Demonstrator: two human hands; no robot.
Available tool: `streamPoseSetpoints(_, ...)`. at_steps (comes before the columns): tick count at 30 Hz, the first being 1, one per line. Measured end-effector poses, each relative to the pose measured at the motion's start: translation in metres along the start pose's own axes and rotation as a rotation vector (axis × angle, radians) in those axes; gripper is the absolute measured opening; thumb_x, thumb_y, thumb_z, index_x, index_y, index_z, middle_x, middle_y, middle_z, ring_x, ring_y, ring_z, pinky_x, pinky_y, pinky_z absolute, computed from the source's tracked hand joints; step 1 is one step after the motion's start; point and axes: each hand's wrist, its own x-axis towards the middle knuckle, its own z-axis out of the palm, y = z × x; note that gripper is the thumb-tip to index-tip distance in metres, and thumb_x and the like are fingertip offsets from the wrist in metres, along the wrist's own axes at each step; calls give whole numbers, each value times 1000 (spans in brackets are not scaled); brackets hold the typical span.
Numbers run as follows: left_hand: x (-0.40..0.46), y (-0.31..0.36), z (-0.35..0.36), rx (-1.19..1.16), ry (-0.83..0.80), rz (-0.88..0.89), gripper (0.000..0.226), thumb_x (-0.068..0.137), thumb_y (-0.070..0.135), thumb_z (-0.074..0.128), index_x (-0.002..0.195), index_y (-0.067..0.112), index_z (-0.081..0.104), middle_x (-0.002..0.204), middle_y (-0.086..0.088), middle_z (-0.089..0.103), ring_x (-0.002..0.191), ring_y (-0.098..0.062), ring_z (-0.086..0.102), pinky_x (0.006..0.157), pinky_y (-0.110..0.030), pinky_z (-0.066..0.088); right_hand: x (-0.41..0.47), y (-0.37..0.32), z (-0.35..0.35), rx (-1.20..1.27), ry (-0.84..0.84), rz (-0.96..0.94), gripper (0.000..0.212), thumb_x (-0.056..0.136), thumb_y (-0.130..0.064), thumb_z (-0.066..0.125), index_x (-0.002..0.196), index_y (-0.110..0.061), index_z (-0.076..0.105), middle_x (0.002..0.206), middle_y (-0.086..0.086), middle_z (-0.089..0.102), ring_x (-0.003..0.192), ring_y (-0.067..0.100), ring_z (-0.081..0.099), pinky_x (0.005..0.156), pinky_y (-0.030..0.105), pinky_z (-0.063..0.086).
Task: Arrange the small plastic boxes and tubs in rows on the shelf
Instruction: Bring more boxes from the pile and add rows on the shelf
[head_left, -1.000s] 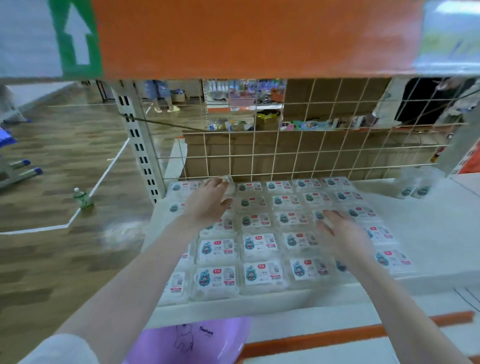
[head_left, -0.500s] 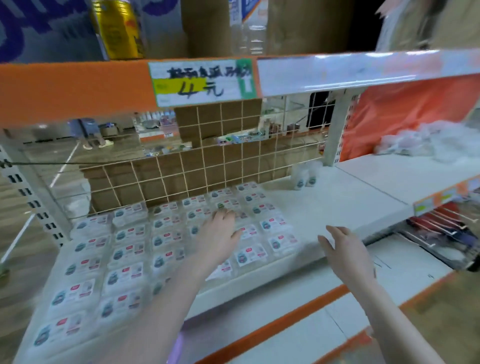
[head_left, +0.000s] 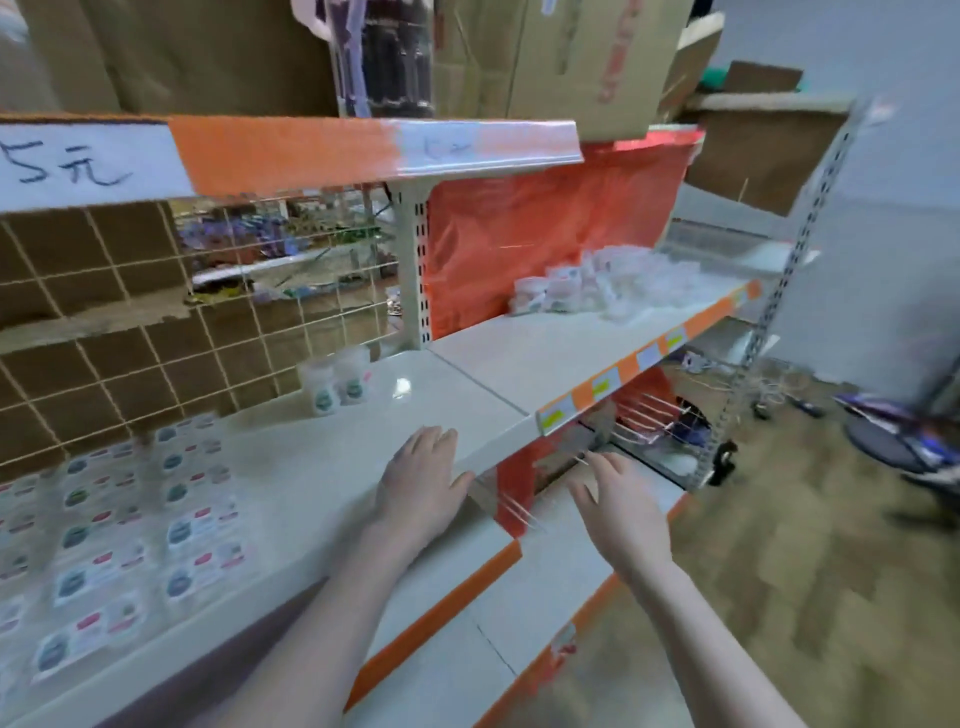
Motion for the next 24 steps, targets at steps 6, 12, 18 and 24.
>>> streamPoseSetpoints(6,53,52,17,2,11,52,53,94,40,46,139,14,37,143,-4,38,134,-19,31,107,-31,27,41,57,-7,-39,45,46,30,92,-30,53,109,-6,60,111,10,59,106,27,51,84,35,40)
streamPoseSetpoints(12,122,73,43,-10,25,94,56,95,43,45,141,16,33,145,-2,35,134,-19,30,104,-31,31,101,90,15,-59,56,57,32,91,-31,53,110,-6,59,113,7,58,108,25,49,87,32,38)
streamPoseSetpoints(18,211,88,73,-46,-37,111,65,94,47,46,147,17,26,154,-5,24,141,-18,20,111,-29,19,186,125,26,-150,59,8,30,91,-33,49,114,-15,55,108,2,56,104,22,49,90,30,37)
streamPoseSetpoints(24,282,104,82,-60,-40,124,63,95,46,45,148,18,24,155,-4,22,142,-17,19,111,-30,21,256,147,29,-208,60,51,28,89,-28,51,105,-5,56,97,10,55,96,30,51,76,34,34)
